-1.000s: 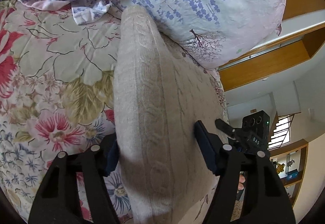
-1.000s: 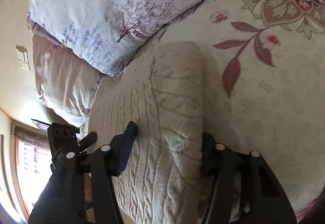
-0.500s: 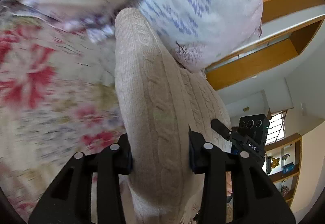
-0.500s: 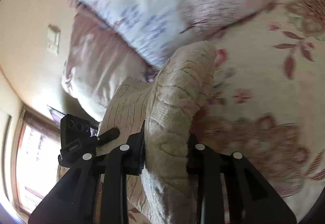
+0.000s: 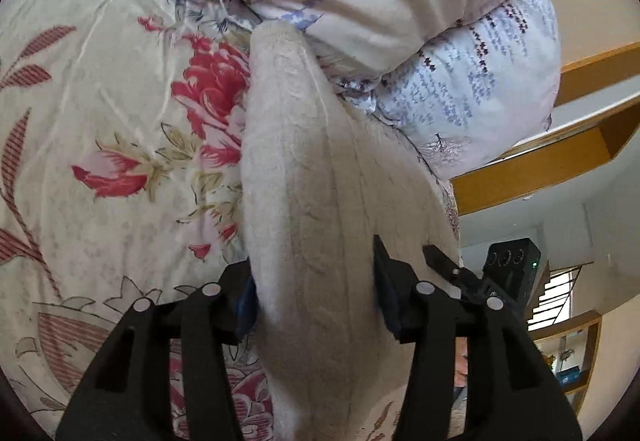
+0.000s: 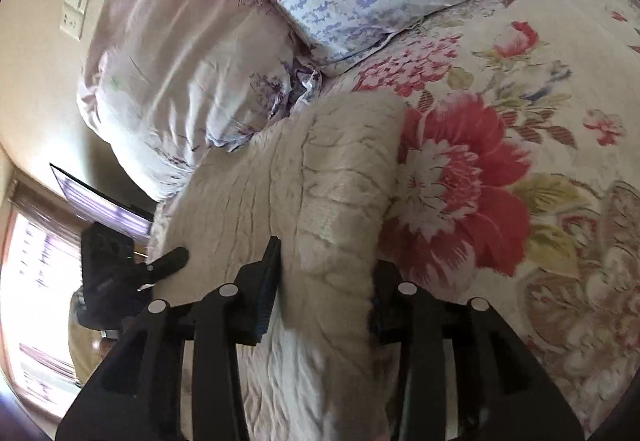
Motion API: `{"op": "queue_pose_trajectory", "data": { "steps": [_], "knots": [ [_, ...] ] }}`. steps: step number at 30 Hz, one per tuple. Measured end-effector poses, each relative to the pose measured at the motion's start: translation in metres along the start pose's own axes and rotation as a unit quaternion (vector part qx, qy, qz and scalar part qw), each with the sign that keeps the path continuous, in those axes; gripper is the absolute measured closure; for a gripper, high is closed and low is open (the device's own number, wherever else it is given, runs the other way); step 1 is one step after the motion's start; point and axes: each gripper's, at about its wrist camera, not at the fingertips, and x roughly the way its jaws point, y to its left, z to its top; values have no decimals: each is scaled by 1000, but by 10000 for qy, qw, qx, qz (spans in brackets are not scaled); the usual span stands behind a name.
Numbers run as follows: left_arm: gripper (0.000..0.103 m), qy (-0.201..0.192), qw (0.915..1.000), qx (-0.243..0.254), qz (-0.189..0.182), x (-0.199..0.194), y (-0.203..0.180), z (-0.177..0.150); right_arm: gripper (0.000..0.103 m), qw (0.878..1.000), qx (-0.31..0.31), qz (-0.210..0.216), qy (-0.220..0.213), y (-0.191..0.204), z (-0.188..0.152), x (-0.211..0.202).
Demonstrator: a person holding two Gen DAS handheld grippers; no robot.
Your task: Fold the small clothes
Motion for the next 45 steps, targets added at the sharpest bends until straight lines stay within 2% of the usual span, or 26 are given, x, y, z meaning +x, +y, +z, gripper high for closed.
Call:
{"op": "queue_pose_trajectory", "data": {
  "steps": [5,6,7,8,11,13,16,18,21,23,25,29,31,33,35,39,45],
  "knots": [
    [45,-202,9978,450,441,-8,-10,-5,66,9995,-9,-3,-310,-10,-4,-30],
    [43,-217,9976,454,477,-7,-9,-5,76,9993,-44,-63,-368,-11,-5,-31],
    [41,-227,9974,453,511,-5,-10,-3,83,9989,-70,-166,-428,-12,-7,-30],
    [41,-268,9966,470,616,-5,-10,-3,86,9985,-84,-303,-441,-11,-7,-26],
    [38,-420,9920,617,1020,0,-16,-6,87,9959,-195,-786,-410,-5,-5,-9],
    [32,-512,9872,778,1295,5,-23,-5,87,9933,-338,-1023,-418,0,-4,-4],
    [33,-683,9761,1179,1692,-3,-39,-12,82,9873,-730,-1298,-549,12,-9,-17],
    [34,-969,9671,1496,1815,-17,-56,-24,66,9793,-1052,-1472,-908,25,-18,-35],
    [34,-1393,9564,1993,1616,-41,-76,-48,60,9761,-1391,-1103,-1255,39,-30,-57],
    [33,-1465,9493,2348,1491,-45,-92,-63,60,9783,-1538,-815,-1122,44,-35,-59],
    [32,-1379,9438,2577,1545,-37,-104,-73,60,9806,-1594,-701,-897,46,-37,-52],
    [33,-1064,9371,2751,1870,-10,-111,-83,60,9775,-1788,-881,-692,50,-44,-36],
    [32,-1113,9277,2890,2086,-1,-112,-87,60,9758,-1874,-960,-591,51,-48,-32],
    [32,-1141,9202,3003,2238,3,-114,-92,60,9709,-2043,-1196,-375,51,-51,-21],
    [32,-1142,9140,3079,2384,8,-115,-93,60,9684,-2128,-1257,-345,51,-55,-18],
    [30,-1168,9071,3131,2560,13,-112,-95,60,9716,-2031,-1160,-357,45,-55,-20],
    [27,-1237,9004,3198,2680,18,-114,-99,60,9693,-2087,-1208,-472,46,-63,-23]
  ]
}}
